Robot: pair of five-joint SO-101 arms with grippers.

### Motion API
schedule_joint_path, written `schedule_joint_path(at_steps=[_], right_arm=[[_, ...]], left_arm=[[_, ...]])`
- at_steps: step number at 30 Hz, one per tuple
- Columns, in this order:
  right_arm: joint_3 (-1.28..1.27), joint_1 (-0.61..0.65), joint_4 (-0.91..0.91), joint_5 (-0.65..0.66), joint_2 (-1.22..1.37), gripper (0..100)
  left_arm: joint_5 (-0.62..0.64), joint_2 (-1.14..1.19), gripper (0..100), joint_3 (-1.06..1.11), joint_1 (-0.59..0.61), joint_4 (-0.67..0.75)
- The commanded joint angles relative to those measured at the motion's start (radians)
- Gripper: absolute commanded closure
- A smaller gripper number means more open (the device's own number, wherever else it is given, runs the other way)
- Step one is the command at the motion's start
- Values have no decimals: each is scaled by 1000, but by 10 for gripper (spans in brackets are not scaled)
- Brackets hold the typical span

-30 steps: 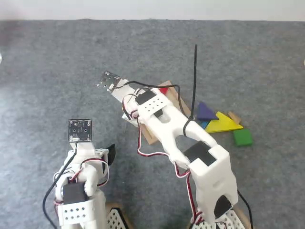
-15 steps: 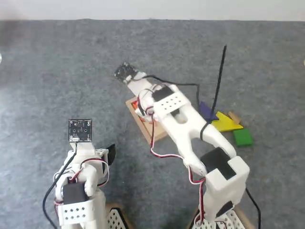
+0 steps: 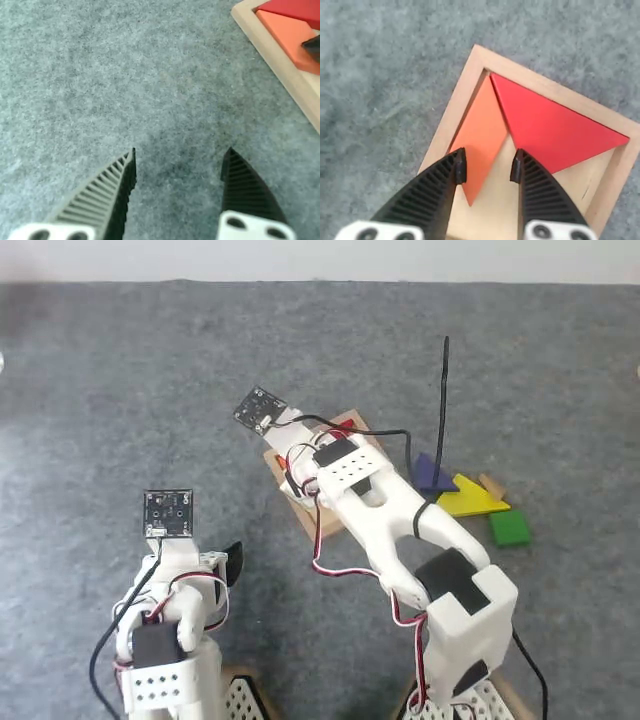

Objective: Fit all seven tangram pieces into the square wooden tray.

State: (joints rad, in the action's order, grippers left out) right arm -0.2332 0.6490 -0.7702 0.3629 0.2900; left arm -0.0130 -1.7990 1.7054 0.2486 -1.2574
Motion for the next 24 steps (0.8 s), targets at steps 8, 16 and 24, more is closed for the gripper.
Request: schedule_joint_path(at_steps=[8,16,24], right_arm=[[-17,-19,-4,17,-7,844],[-25,-91,-101,34,-13,844],[-25,-197,-180,126,-13,844]], left_arm=[[8,-21,729,-22,2,-5],[8,-21,729,-22,2,-5],[8,-21,729,-22,2,-5]])
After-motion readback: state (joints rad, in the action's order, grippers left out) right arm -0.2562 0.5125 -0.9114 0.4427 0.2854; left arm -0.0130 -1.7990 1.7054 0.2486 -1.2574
